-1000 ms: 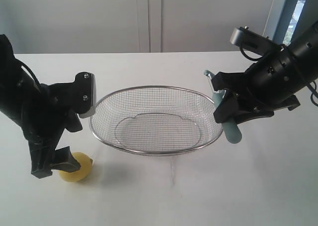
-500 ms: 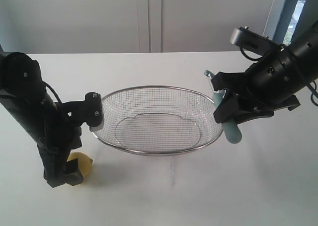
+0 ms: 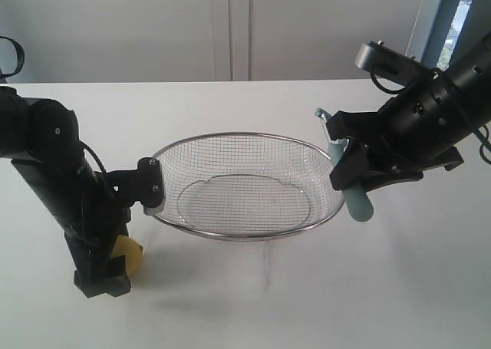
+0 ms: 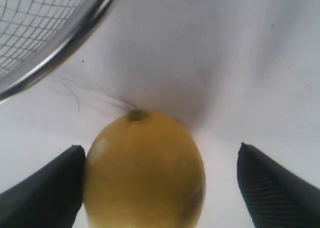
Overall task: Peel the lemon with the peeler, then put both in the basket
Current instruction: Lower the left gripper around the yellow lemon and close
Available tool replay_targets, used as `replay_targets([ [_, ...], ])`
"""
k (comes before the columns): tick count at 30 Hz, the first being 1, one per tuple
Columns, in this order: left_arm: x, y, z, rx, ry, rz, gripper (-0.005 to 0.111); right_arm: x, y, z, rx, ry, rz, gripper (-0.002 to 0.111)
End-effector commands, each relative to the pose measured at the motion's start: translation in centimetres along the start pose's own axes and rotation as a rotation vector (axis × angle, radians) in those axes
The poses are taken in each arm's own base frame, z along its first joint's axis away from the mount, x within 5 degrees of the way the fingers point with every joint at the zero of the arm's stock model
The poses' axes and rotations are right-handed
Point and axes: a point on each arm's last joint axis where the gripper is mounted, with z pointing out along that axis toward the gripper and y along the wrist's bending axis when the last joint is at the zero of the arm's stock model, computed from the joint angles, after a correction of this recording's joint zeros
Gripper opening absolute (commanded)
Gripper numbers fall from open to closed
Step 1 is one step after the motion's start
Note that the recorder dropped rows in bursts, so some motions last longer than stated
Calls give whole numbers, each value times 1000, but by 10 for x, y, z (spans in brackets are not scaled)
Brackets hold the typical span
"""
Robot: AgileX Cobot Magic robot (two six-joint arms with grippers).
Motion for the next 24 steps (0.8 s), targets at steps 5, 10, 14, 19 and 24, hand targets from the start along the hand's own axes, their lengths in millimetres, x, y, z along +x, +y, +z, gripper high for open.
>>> replay_targets([
  [5, -2, 0, 1, -3, -9, -9, 83, 1, 2, -2, -2, -13, -16, 0],
  [10, -2, 0, 1, -4, -10, -9, 83, 1, 2, -2, -2, -13, -16, 0],
  [14, -2, 0, 1, -4, -10, -11, 83, 1, 2, -2, -2, -13, -16, 0],
  [19, -2, 0, 1, -4, -10, -11, 83, 1, 2, -2, -2, -13, -16, 0],
  [24, -2, 0, 1, -5, -9, -8, 83, 1, 2, -2, -2, -13, -16, 0],
])
